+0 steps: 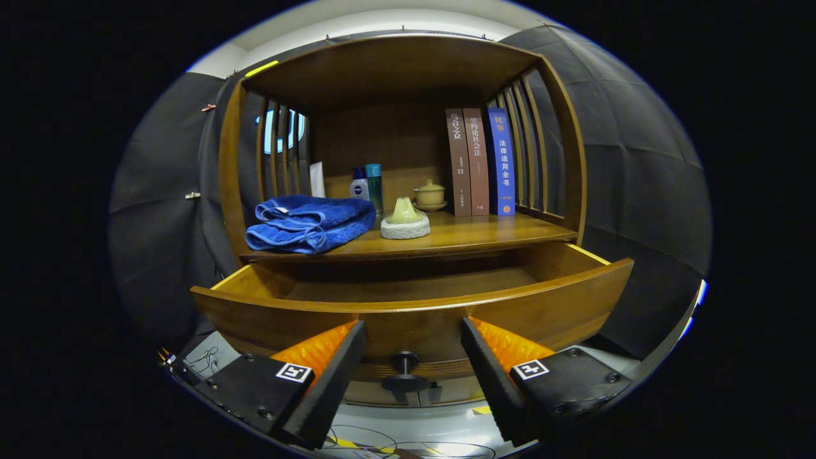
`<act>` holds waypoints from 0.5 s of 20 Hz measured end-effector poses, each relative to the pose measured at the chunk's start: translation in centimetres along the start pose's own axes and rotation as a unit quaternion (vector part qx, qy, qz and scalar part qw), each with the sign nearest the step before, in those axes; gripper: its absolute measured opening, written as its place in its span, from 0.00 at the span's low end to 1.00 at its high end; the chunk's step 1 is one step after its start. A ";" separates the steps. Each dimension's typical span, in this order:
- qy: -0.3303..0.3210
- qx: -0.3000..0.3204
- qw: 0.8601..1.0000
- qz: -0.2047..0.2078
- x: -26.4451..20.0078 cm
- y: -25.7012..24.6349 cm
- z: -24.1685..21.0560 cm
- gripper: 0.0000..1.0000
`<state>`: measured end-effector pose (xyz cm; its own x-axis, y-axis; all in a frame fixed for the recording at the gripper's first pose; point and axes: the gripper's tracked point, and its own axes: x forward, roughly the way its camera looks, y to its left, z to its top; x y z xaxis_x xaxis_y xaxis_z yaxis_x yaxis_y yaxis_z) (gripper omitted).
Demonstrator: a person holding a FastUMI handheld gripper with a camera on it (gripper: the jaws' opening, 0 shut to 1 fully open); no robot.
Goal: Pull open the drawer, take out the items inside it, and place them on the countertop above the cabinet.
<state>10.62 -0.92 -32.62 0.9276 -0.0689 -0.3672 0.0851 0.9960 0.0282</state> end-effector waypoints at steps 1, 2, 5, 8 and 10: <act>0.000 0.001 1.000 0.000 1.0 0.0 0.3 0.99; 0.000 0.001 1.000 0.000 1.9 0.1 0.4 0.99; -0.002 0.000 1.000 -0.001 4.2 0.2 1.0 0.99; -0.001 0.005 1.000 -0.002 6.0 0.3 1.4 0.99; -0.001 0.007 1.000 -0.001 6.8 0.3 1.5 0.99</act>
<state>17.54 -1.19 -33.67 0.9280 -0.0720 -0.3655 0.0932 0.9948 0.0406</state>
